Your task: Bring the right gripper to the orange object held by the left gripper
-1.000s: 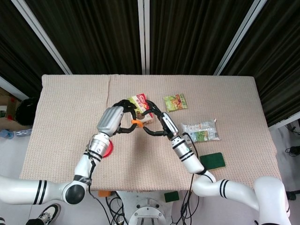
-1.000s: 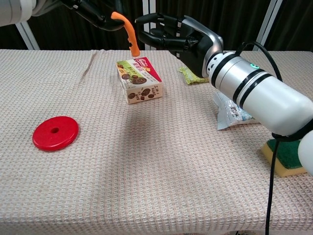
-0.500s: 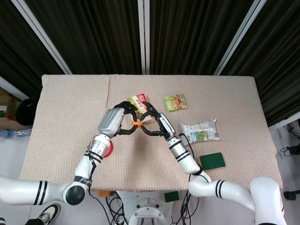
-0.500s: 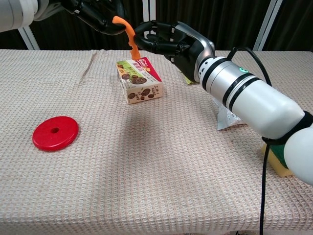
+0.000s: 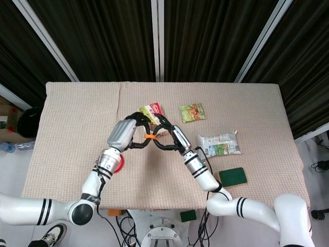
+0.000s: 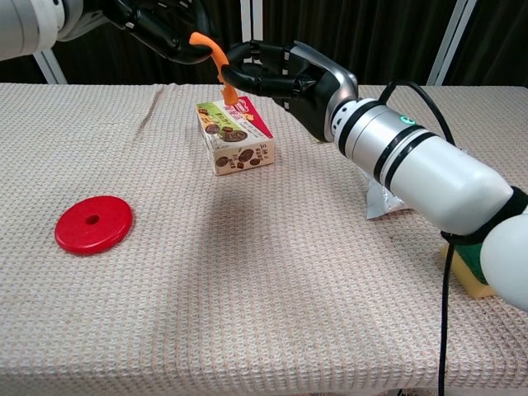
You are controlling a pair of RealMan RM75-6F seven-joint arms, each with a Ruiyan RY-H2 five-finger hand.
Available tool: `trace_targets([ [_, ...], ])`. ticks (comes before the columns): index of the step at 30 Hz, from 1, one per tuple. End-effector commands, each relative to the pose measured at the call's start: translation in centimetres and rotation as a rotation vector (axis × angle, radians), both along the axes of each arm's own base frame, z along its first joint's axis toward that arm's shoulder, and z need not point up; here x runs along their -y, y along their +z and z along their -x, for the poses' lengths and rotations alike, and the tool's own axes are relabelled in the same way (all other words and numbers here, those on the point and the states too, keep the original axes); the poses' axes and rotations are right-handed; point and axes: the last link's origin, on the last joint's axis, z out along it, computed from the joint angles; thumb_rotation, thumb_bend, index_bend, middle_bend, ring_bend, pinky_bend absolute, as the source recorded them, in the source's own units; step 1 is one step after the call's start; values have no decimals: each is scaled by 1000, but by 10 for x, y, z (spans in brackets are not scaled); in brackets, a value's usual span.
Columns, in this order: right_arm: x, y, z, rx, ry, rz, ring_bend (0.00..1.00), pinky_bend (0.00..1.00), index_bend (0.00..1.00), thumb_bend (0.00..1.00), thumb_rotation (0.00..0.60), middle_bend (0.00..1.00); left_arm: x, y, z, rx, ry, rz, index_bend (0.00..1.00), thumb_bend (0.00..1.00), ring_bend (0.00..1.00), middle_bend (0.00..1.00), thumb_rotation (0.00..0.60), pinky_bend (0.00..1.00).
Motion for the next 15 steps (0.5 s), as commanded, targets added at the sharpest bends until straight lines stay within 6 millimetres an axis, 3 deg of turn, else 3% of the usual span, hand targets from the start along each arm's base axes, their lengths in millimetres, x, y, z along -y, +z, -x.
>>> trace_targets([
  [1, 0, -1, 0, -5, 0, -2, 0, 0, 550, 343, 600, 46, 0, 0, 1, 1, 2, 1, 574, 310, 146, 284, 600, 199],
  [15, 0, -2, 0, -11, 2, -4, 0, 0, 603, 347, 600, 51, 1, 1, 1, 7, 3, 8, 574, 310, 146, 284, 600, 199],
])
